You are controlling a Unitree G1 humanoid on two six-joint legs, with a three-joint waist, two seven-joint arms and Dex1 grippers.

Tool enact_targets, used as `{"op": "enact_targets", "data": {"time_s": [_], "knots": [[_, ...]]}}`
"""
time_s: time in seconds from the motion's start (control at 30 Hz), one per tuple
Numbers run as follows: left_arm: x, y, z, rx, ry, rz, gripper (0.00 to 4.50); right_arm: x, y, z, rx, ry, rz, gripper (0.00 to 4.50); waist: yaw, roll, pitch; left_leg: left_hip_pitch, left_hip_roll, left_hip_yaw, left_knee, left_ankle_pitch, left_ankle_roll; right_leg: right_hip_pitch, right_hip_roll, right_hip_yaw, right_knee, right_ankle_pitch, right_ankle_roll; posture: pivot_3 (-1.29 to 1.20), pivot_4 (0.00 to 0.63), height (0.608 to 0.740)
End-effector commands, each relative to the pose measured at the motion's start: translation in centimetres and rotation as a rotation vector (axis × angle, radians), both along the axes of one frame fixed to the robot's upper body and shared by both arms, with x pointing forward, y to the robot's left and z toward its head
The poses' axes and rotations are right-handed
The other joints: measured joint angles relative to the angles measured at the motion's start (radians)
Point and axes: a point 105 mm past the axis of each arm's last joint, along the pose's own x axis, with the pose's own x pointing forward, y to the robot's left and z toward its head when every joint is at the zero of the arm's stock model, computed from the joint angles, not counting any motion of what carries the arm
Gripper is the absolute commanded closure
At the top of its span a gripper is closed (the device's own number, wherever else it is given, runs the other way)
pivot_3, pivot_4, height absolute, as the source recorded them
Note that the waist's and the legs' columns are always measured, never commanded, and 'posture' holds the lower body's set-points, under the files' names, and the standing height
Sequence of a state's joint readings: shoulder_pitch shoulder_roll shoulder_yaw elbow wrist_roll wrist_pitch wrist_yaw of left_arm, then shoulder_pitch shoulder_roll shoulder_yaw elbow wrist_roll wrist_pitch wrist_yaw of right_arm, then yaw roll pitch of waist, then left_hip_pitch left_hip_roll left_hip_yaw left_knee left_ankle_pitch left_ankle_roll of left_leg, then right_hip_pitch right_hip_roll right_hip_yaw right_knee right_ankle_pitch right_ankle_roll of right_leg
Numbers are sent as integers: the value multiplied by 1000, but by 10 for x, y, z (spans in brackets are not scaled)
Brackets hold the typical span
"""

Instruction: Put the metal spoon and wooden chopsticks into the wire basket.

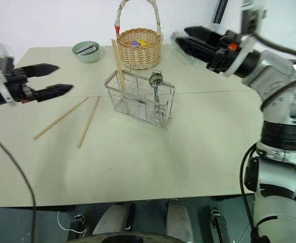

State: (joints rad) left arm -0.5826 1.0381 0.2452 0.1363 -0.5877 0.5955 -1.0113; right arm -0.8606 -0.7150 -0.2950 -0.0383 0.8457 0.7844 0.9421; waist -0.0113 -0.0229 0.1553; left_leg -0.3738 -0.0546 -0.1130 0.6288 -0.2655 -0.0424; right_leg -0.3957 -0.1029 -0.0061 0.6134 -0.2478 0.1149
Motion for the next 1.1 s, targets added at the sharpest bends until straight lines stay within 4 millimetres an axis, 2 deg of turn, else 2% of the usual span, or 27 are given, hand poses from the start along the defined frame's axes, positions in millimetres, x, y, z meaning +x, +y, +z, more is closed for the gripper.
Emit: {"op": "enact_targets", "data": {"time_s": [0.03, 0.13, 0.3, 0.47, 0.63, 0.87, 1.1], "knots": [[16, 25, 3, 35, -12, 94, 0, -24, 8, -5, -48, -20, 84, 2100, 2, -2, -1, 0, 0, 0, 0, 0, 0, 0, 0, 0, 0, 0, 0, 0, 150, 681], [38, 44, -25, 77, 86, 214, 0, -31, 12, -20, -85, 8, 84, 2100, 1, -3, -2, 0, 0, 0, 1, 0, 0, 0, 0, -1, 0, 0, 0, 0, 150, 681], [41, 32, -62, 158, 225, 68, 0, -41, 12, -37, -119, 54, 77, 2100, -1, -4, -2, -1, 0, 1, 2, 0, 0, -1, -1, 0, 1, 0, 1, 0, 150, 681], [47, 48, -77, 211, 290, 102, 0, -53, 3, -49, -143, 117, 48, 2100, 0, -6, -2, -3, 1, 0, 1, 0, 0, -3, -1, 0, 1, 0, 1, 0, 150, 681], [44, 63, -91, 232, 342, 148, 0, -60, -8, -54, -133, 159, -16, 2100, -1, -6, -2, -2, 0, 2, 1, -1, 2, -3, -3, 0, 1, 0, 1, 0, 150, 681], [29, 74, -144, 277, 471, 180, 0, -66, -19, -52, -114, 183, -97, 2100, 1, -6, -3, -2, 0, 2, 1, -1, 2, -2, -4, 0, 1, 0, 1, 0, 150, 681], [16, 83, -170, 330, 541, 207, 0, -71, -25, -54, -131, 206, -126, 2100, 3, -9, -5, -2, 0, 2, 1, -1, 2, -2, -9, -1, 1, 0, 1, 0, 150, 681]]}}
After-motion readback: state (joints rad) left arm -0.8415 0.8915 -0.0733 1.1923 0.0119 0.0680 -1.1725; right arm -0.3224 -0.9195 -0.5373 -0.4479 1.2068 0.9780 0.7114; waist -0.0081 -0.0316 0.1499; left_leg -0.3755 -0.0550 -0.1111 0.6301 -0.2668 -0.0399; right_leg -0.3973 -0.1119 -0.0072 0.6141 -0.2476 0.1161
